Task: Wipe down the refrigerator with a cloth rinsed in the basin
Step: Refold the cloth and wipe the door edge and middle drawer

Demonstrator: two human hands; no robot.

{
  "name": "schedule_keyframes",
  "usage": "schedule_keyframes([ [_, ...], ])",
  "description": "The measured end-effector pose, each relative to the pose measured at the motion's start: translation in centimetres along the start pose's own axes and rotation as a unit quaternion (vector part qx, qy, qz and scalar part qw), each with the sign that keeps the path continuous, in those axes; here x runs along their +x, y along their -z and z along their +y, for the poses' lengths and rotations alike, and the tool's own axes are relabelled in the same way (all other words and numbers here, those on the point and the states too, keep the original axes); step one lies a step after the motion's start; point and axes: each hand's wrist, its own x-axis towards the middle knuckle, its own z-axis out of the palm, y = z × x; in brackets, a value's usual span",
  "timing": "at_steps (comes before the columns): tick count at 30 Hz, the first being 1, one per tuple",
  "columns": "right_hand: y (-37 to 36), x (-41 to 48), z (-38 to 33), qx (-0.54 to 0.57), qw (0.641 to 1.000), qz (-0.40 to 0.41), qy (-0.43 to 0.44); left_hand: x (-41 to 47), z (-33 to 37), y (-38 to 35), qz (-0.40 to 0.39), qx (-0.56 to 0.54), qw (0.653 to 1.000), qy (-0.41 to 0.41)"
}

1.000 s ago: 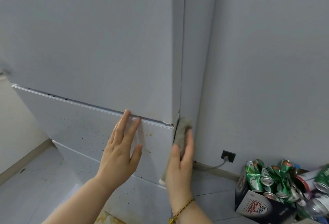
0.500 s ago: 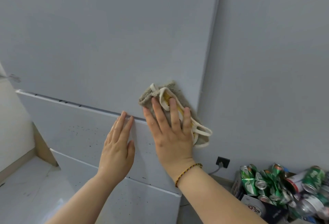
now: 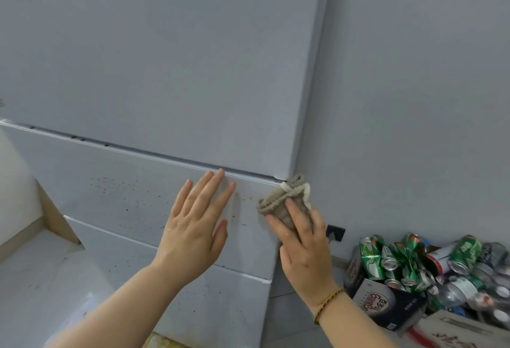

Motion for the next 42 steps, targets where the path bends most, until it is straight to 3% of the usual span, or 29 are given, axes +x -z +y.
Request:
schedule_keyframes([
  [1, 0.3, -0.4, -0.7, 0.093, 0.992, -0.007, -0.085, 0.0, 0.4, -0.3, -0.009, 0.001, 1.000, -0.002],
  [2, 0.9, -0.3, -1.5, 0.201, 0.958, 0.001, -0.202, -0.1, 0.7, -0.6, -0.018, 0.004, 1.000, -0.001],
  [4, 1.9, 1.2, -2.1, 0.383, 0.823, 0.034, -0.419, -0.3, 0.9, -0.9, -0.026, 0.012, 1.000, 0.009],
  [5, 2.3, 2.1, -1.9, 0.430, 0.767, 0.050, -0.474, -0.5, 0.9, -1.0, -0.028, 0.013, 0.999, 0.015],
  [6, 2.5, 2.8, -1.6, 0.458, 0.739, 0.055, -0.490, -0.5, 0.9, -1.0, -0.027, 0.012, 0.999, 0.020],
  [7, 2.6, 3.2, -1.6, 0.482, 0.730, 0.043, -0.482, -0.4, 1.0, -1.0, -0.026, 0.010, 0.999, 0.026],
  [12, -0.1, 0.9, -3.8, 0.460, 0.764, -0.091, -0.443, 0.2, 0.9, -0.9, -0.028, 0.016, 0.998, 0.051],
  [17, -1.5, -3.3, -3.7, 0.431, 0.713, -0.167, -0.527, 0.2, 1.3, -1.3, -0.029, 0.018, 0.997, 0.069],
  [20, -1.6, -4.4, -3.0, 0.442, 0.657, -0.217, -0.571, 0.2, 1.8, -1.4, -0.021, 0.017, 0.996, 0.087],
  [22, -1.2, -3.3, -2.3, 0.461, 0.617, -0.205, -0.605, 0.3, 1.9, -1.4, -0.017, 0.015, 0.995, 0.094],
  [24, -0.6, -1.0, -1.6, 0.472, 0.599, -0.153, -0.628, 0.4, 2.2, -1.3, -0.015, 0.013, 0.995, 0.101],
  [26, 0.1, 1.8, -1.4, 0.484, 0.628, -0.077, -0.605, 0.6, 2.3, -1.3, -0.013, 0.014, 0.994, 0.111],
  [30, 0.4, 5.0, -3.0, 0.468, 0.749, 0.046, -0.466, 0.5, 2.1, -1.2, -0.039, 0.014, 0.993, 0.112],
  [34, -1.7, 1.6, -3.9, 0.380, 0.870, 0.065, -0.307, -0.2, 1.3, -0.7, -0.048, -0.011, 0.992, 0.113],
  [36, -2.5, 0.2, -3.4, 0.354, 0.899, 0.081, -0.246, -0.8, 1.1, -0.7, -0.023, -0.021, 0.989, 0.147],
  [42, -2.7, -0.6, -4.1, 0.284, 0.937, 0.129, -0.154, -2.6, -1.7, -0.8, 0.002, -0.064, 0.973, 0.221],
])
